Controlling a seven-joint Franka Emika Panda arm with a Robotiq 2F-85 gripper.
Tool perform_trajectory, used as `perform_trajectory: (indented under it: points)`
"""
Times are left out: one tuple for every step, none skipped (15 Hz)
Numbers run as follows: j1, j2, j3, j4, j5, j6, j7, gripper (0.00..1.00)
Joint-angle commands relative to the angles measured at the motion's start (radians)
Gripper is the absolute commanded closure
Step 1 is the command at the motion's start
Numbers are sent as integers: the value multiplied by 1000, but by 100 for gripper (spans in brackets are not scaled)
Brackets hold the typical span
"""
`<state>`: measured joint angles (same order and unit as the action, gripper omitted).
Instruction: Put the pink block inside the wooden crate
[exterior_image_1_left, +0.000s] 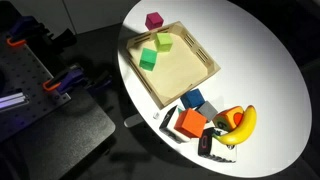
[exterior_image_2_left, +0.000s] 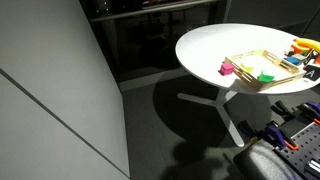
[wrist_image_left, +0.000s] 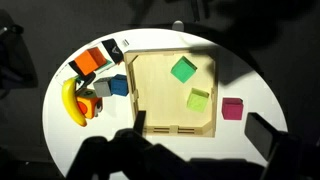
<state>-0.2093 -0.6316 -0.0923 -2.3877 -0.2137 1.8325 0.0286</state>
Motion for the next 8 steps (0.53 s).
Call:
perform_trajectory:
  points:
    - [12, 0, -10, 4, -6, -4, 5, 0]
    - [12, -2, -10, 4, -6, -4, 5, 0]
    - [12, -2, -10, 4, -6, -4, 5, 0]
    - [12, -2, -10, 4, -6, -4, 5, 0]
    - [12, 4, -12, 7, -3, 0, 6, 0]
    - [12, 16, -15, 9, -1, 10, 10, 0]
    - [12, 26, -18, 11, 1, 16, 10, 0]
    - [13, 36, -19, 13, 2, 24, 10, 0]
